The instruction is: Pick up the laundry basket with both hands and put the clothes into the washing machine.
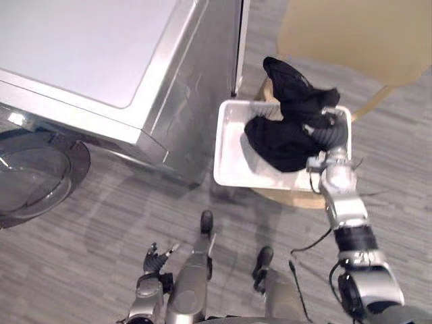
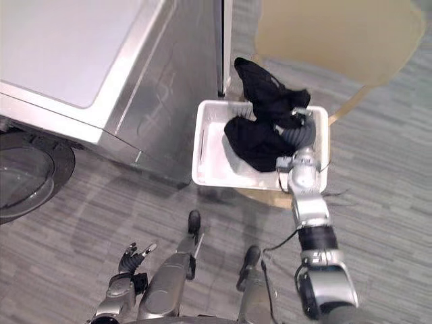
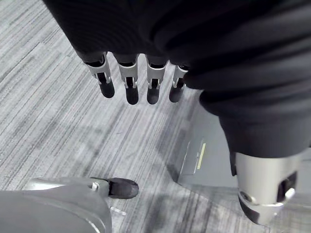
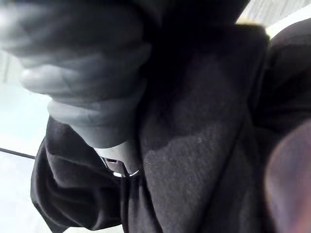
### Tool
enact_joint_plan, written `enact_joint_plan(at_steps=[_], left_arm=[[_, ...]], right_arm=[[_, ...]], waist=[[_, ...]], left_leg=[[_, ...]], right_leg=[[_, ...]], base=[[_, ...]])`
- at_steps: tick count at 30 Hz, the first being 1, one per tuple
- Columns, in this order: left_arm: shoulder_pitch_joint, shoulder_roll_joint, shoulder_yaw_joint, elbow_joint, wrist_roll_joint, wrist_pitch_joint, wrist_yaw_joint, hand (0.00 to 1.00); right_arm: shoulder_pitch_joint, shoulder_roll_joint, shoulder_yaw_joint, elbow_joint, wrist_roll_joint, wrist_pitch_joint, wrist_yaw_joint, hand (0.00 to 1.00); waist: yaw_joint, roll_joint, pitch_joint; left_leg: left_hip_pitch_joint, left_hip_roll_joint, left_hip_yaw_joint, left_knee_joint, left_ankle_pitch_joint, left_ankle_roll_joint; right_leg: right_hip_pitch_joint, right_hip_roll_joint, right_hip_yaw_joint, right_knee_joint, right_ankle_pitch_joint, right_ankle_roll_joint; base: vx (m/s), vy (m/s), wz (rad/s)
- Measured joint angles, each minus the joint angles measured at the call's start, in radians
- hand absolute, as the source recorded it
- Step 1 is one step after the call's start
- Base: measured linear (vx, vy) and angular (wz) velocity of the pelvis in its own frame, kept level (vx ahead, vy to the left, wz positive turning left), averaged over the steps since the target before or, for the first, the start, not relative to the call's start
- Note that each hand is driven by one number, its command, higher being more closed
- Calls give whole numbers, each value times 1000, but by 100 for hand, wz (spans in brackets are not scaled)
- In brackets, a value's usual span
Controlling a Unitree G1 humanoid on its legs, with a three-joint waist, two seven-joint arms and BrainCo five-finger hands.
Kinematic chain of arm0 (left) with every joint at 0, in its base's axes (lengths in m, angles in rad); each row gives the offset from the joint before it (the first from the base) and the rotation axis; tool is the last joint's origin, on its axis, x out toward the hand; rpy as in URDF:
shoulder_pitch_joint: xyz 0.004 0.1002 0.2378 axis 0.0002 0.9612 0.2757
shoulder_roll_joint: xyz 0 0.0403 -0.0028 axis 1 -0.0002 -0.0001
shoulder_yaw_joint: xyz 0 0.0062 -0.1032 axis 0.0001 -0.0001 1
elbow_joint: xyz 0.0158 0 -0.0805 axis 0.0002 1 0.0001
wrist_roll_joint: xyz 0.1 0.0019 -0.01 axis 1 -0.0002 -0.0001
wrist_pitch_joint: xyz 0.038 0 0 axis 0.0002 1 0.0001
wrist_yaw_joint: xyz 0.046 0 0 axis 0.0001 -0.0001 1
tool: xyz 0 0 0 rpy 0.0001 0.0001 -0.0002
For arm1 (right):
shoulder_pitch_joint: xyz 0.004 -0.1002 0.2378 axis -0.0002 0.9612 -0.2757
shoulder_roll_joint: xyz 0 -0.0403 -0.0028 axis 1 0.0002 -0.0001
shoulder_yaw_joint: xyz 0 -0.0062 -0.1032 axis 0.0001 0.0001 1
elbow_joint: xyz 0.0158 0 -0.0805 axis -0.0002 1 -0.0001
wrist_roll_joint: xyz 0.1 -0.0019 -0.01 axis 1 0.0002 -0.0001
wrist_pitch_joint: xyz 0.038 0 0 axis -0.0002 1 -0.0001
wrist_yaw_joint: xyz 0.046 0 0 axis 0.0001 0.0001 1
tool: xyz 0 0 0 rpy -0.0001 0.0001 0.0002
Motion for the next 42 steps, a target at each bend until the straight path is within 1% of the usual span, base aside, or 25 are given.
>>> enact_joint_plan(at_steps=[4, 10, 13, 14, 16, 18, 19, 20, 21, 22, 23, 24, 25, 26, 27, 28, 29, 30, 31, 32, 34, 35, 36, 38, 42], left_arm=[[55, 0, 4, 4, 2, 11, -5, 0], [115, 1, 31, 8, 6, 18, -22, 0], [116, 2, 33, 6, 20, 19, -24, 0], [118, 3, 34, -2, 20, 19, -24, 0], [118, 1, 37, -32, 20, 22, -22, 0], [126, -22, 34, -132, 15, 21, -20, 0], [126, -35, 33, -173, 6, 21, -18, 0], [160, -61, 13, -313, -14, 16, -16, 0], [179, -71, -7, -369, -15, 12, -16, 0], [206, -79, -49, -469, -25, 8, -22, 0], [208, -83, -71, -499, -25, 3, -23, 0], [185, -91, -108, -543, -25, -3, -34, 0], [181, -92, -133, -595, -24, -9, -45, 0], [185, -90, -142, -617, -24, -17, -48, 0], [196, -84, -157, -674, -22, -35, -64, 0], [196, -78, -165, -694, -21, -41, -67, 0], [181, -64, -190, -731, -20, -60, -85, 0], [176, -56, -197, -736, -19, -65, -87, 0], [153, -27, -218, -741, -8, -75, -103, 0], [129, -5, -245, -743, 2, -76, -114, 0], [117, -3, -269, -745, 29, -82, -129, 0], [103, -2, -296, -745, 48, -88, -132, 0], [89, 2, -311, -745, 62, -88, -134, 0], [44, 33, -353, -742, 98, -90, -150, 0], [-4, 75, -390, -710, 138, -93, -149, 0]], right_arm=[[139, 96, 52, -118, 82, -25, 80, 100], [241, 132, 121, -191, 146, -74, 195, 100], [293, 129, 109, -192, 143, -77, 205, 100], [305, 130, 109, -192, 142, -77, 205, 100], [297, 131, 111, -192, 120, -77, 205, 100], [281, 135, 141, -216, 96, -74, 194, 100], [282, 130, 151, -231, 93, -72, 191, 100], [288, 133, 183, -268, 87, -68, 189, 100], [295, 131, 195, -292, 87, -68, 190, 100], [303, 126, 203, -334, 88, -71, 192, 100], [300, 120, 202, -342, 88, -74, 191, 100], [286, 114, 195, -343, 88, -75, 190, 100], [281, 108, 196, -342, 88, -75, 191, 100], [284, 109, 198, -342, 88, -74, 193, 100], [294, 108, 207, -347, 88, -74, 195, 100], [299, 108, 207, -348, 88, -74, 196, 100], [300, 96, 205, -343, 89, -73, 202, 100], [300, 95, 204, -338, 88, -73, 209, 100], [292, 94, 202, -313, 88, -71, 235, 100], [282, 98, 217, -277, 89, -71, 262, 100], [282, 100, 226, -254, 95, -70, 274, 100], [282, 100, 227, -246, 106, -70, 286, 100], [282, 105, 228, -244, 108, -70, 293, 100], [281, 134, 248, -209, 115, -70, 305, 100], [257, 165, 351, -158, 127, -69, 330, 100]], waist=[[0, -1, -75], [-1, -4, -139], [-32, -5, -141], [-31, -11, -146], [-25, -18, -150], [7, -15, -150], [15, -1, -149], [27, 15, -154], [24, 27, -162], [14, 59, -173], [12, 74, -175], [7, 69, -167], [5, 56, -162], [4, 52, -164], [-1, 52, -166], [-4, 66, -176], [-11, 102, -191], [-9, 99, -192], [-20, 79, -205], [-27, 71, -203], [-31, 87, -213], [-30, 105, -225], [-31, 105, -225], [-34, 83, -235], [-38, 70, -243]], left_leg=[[74, 2, 0, -2, -20, -12], [151, 1, -9, -1, -34, -20], [145, -23, -126, 10, -33, -32], [133, -31, -156, 22, -35, -30], [109, -52, -191, 28, -30, -38], [55, -59, -198, 55, -8, -63], [34, -52, -214, 77, -3, -70], [-7, -45, -250, 112, 8, -71], [-20, -44, -273, 112, 13, -73], [-35, -15, -268, 74, 10, -71], [-31, -2, -250, 43, -11, -58], [-53, 7, -151, 56, -114, 4], [-78, -4, -63, 164, -111, 11], [-81, -9, -34, 229, -111, 12], [-66, -9, 2, 409, -126, 25], [-53, -6, 4, 460, -176, 38], [-51, -1, -2, 409, -150, 23], [-42, -6, -8, 369, -126, -1], [8, -24, -44, 200, -41, -41], [43, -15, -20, 270, -110, -13], [138, 4, -22, 196, -151, -33], [187, 25, -33, 91, -146, -40], [197, 26, -36, 64, -140, -38], [208, 8, -37, 27, -120, -26], [218, -10, -24, 17, -110, -16]], right_leg=[[84, 7, -6, -44, 3, 4], [167, 13, -3, -33, -7, 5], [150, 9, 114, 129, -66, 19], [144, 7, 159, 167, -89, 28], [146, 9, 229, 184, -138, 35], [138, 24, 306, 187, -218, 35], [127, 37, 300, 206, -226, 31], [95, 63, 265, 262, -244, 8], [83, 75, 239, 285, -252, -8], [68, 102, 198, 304, -256, -32], [71, 111, 175, 294, -247, -47], [72, 85, 121, 257, -211, -74], [73, 57, 83, 232, -184, -83], [77, 46, 68, 221, -170, -86], [76, 37, 39, 207, -152, -90], [72, 38, 25, 211, -150, -91], [60, 61, -19, 213, -138, -109], [58, 60, -21, 199, -132, -108], [67, 39, -66, 124, -88, -103], [88, 34, -103, 70, -40, -101], [108, 45, -125, 36, -15, -88], [107, 60, -131, 27, -1, -79], [106, 61, -134, 27, 5, -74], [109, 51, -124, 12, 30, -51], [109, 49, -83, -13, 66, -34]], base=[[0, -9, -2], [1, -10, 2], [-41, -29, 94], [-52, -73, 114], [-111, -143, 88], [-158, -152, 68], [-172, -139, 59], [-217, -180, 67], [-228, -214, 104], [-195, -187, 97], [-248, -226, 127], [-255, -146, 115], [-252, -171, 109], [-226, -136, 90], [-165, -124, 64], [-229, -102, 97], [-158, -58, 75], [-231, -36, 95], [-162, -13, 87], [-181, -19, 90], [-92, 20, 50], [-97, 77, 21], [-136, 107, 14], [-143, 132, 7], [-115, 107, -14]])
